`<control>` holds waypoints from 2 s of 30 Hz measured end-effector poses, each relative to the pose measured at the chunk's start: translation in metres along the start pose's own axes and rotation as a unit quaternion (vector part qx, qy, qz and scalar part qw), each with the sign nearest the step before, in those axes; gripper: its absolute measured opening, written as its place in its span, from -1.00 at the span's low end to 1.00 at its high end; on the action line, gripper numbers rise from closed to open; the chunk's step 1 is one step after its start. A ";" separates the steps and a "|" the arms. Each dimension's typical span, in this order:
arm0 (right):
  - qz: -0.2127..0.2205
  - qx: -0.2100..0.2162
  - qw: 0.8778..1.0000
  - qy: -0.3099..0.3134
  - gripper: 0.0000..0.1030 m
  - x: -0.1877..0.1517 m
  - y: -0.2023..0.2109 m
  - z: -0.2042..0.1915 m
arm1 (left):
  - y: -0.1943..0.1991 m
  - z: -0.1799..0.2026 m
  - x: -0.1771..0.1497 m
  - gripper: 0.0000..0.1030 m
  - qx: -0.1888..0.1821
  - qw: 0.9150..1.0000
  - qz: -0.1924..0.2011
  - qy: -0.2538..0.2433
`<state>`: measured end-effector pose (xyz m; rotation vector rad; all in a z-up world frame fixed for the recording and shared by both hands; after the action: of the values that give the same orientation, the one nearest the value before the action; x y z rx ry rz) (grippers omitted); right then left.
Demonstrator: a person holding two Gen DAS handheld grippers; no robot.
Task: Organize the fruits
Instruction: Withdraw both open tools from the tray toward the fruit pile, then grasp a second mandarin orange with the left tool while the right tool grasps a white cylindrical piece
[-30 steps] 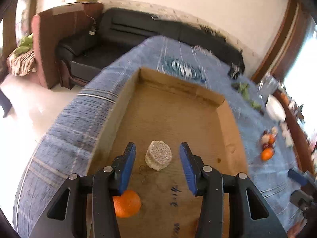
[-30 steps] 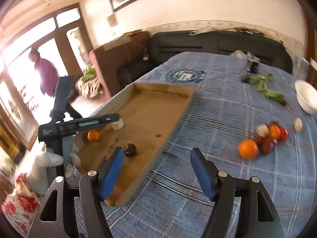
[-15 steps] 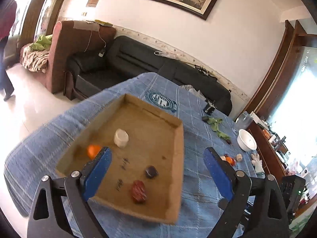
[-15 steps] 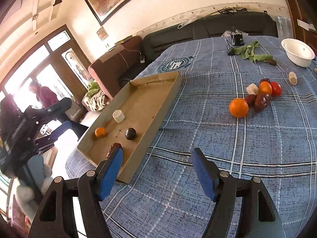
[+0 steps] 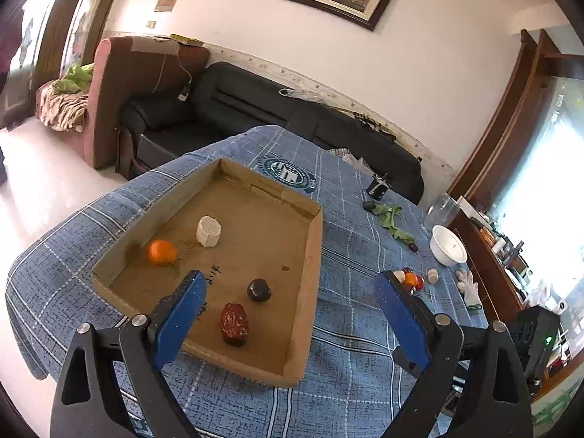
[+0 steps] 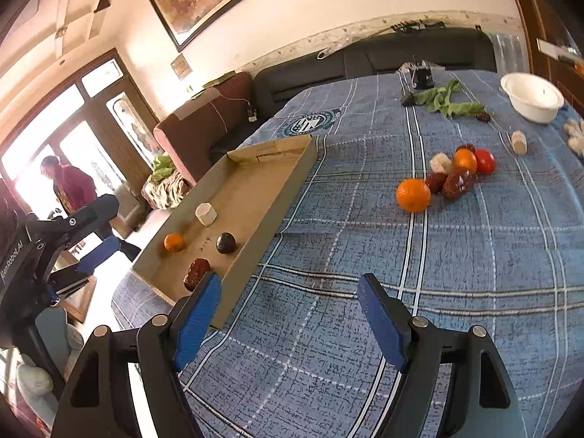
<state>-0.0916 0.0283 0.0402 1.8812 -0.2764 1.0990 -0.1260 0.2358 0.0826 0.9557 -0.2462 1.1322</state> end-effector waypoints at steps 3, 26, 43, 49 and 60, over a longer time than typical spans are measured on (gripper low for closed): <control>0.021 0.001 0.999 0.032 0.59 0.029 0.008 -0.015 | 0.002 -0.010 0.010 0.82 0.022 1.000 0.006 0.014; -0.005 -0.024 1.000 -0.002 0.81 -0.007 0.006 0.016 | -0.015 -0.007 -0.016 0.82 0.044 0.998 -0.037 0.004; 0.024 -0.167 0.986 0.011 0.80 0.043 0.094 0.116 | -0.017 0.002 -0.010 0.82 0.044 0.998 -0.046 -0.017; 0.054 -0.244 0.968 0.000 0.89 0.084 0.149 0.179 | -0.032 0.029 -0.012 0.82 0.041 0.997 -0.048 -0.049; -0.013 -0.163 0.980 -0.110 0.64 0.043 0.040 0.247 | -0.107 0.124 -0.069 0.74 -0.005 0.979 -0.117 -0.164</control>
<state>0.0532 -0.1803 0.0509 1.7036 -0.5243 0.7729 -0.0313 0.0880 0.0589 1.1305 -0.3942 0.7540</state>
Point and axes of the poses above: each gripper's, at about its wrist camera, not at the fingertips, and y roughly against the way its jaws point, z to its right, x to its top, the point moved 4 cm from there along -y, roughly the way its jaws point, and after that the axes turned 15 degrees about y, right-handed, at the moved point
